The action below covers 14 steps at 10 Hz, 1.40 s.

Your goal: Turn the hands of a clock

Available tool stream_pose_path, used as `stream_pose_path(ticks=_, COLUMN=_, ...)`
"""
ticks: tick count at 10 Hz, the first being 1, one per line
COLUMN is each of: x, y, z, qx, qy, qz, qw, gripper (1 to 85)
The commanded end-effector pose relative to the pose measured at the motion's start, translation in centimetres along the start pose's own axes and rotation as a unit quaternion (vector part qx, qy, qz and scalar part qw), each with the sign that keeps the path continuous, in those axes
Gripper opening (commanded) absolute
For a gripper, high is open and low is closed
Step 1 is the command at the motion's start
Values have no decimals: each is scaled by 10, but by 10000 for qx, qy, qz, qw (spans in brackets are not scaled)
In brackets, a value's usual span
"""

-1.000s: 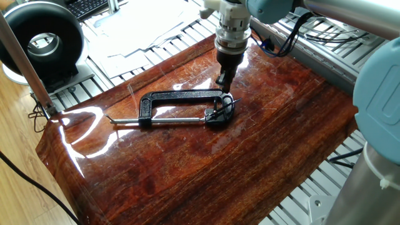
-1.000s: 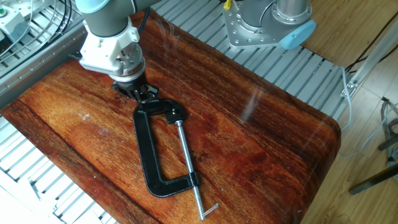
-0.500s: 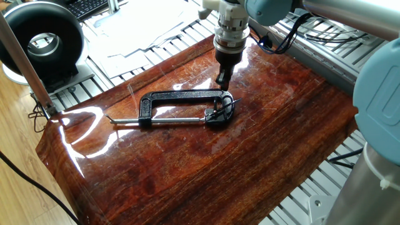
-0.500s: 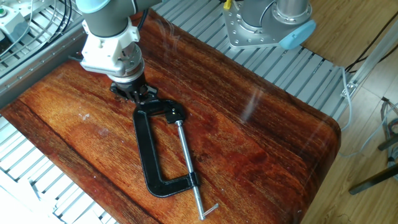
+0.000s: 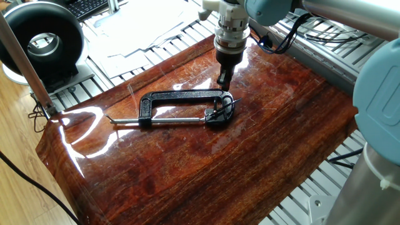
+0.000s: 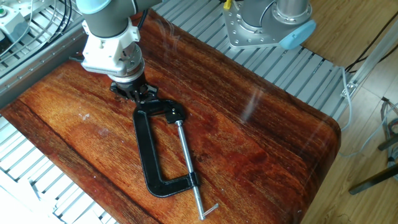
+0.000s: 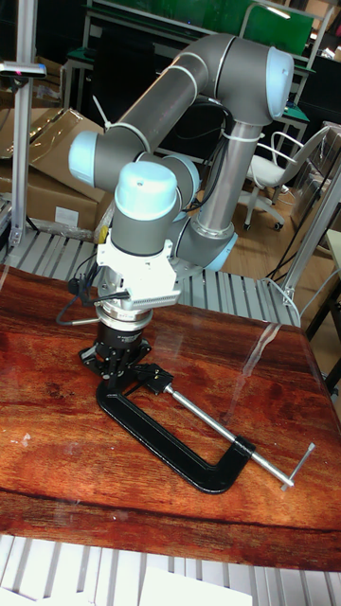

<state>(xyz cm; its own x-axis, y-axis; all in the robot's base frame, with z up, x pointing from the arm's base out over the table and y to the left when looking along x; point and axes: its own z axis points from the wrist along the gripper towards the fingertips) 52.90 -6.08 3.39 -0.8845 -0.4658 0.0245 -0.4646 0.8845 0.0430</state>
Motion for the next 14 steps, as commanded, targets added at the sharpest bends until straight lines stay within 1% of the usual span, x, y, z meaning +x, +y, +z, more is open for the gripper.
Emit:
stream_pose_path(ticks=1, x=7, y=5, z=-1, qx=-113, qy=128, qz=98, qw=9998, gripper=10)
stream_pose_path(ticks=3, x=17, y=8, z=-1, qx=-171, qy=313, qz=193, qw=9992, gripper=10)
stream_pose_path(ticks=4, x=21, y=-2, z=-1, qx=23, qy=403, qz=179, qw=9990, gripper=10)
stream_pose_path(ticks=5, x=18, y=-10, z=-1, qx=182, qy=340, qz=114, qw=9992, gripper=10)
stream_pose_path(ticks=6, x=15, y=-12, z=-1, qx=225, qy=288, qz=35, qw=9993, gripper=10)
stream_pose_path(ticks=7, x=13, y=-13, z=3, qx=222, qy=245, qz=-14, qw=9995, gripper=10)
stream_pose_path(ticks=8, x=15, y=-11, z=11, qx=159, qy=265, qz=-45, qw=9995, gripper=10)
stream_pose_path(ticks=10, x=20, y=-3, z=19, qx=28, qy=282, qz=-26, qw=9996, gripper=10)
stream_pose_path(ticks=12, x=26, y=1, z=23, qx=-82, qy=276, qz=-55, qw=9996, gripper=10)
stream_pose_path(ticks=14, x=33, y=-1, z=24, qx=-86, qy=300, qz=-70, qw=9995, gripper=10)
